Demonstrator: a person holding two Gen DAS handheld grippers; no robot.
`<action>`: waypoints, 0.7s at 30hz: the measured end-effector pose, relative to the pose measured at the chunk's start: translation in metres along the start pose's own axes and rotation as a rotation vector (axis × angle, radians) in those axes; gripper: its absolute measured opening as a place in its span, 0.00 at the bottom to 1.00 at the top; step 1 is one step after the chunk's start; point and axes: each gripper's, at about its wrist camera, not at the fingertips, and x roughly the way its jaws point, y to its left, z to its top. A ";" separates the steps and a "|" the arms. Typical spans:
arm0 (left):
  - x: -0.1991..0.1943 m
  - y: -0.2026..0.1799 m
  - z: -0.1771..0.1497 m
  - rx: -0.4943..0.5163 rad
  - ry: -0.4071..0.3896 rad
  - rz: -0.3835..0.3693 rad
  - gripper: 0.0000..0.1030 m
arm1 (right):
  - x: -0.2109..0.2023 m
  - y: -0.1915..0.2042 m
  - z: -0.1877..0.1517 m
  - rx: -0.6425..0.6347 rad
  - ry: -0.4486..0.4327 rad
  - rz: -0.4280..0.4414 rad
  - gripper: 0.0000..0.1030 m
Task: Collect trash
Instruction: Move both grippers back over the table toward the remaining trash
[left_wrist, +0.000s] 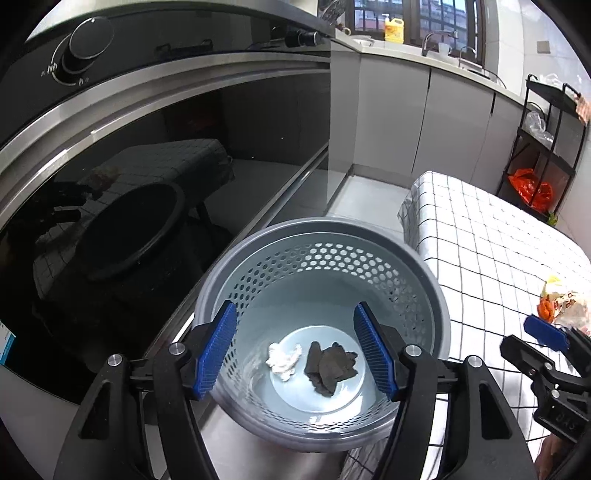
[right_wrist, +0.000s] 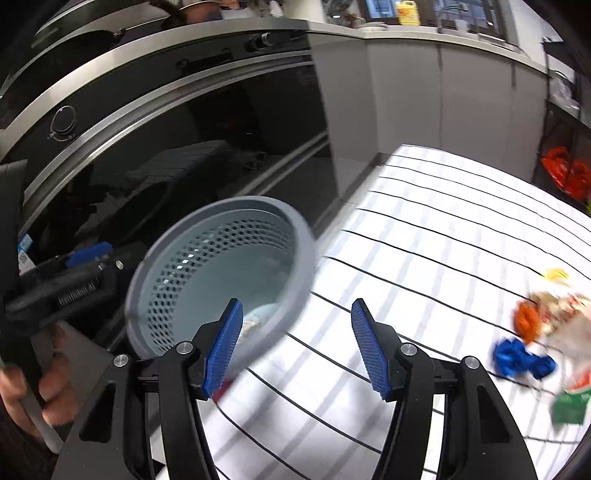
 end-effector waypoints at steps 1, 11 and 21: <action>-0.001 -0.002 0.000 -0.001 0.000 -0.003 0.63 | -0.006 -0.006 -0.002 0.012 -0.005 -0.007 0.57; -0.024 -0.028 -0.001 0.001 -0.015 -0.080 0.65 | -0.064 -0.052 -0.015 0.073 -0.044 -0.090 0.61; -0.048 -0.074 -0.007 0.063 -0.049 -0.121 0.66 | -0.152 -0.112 -0.042 0.143 -0.158 -0.192 0.63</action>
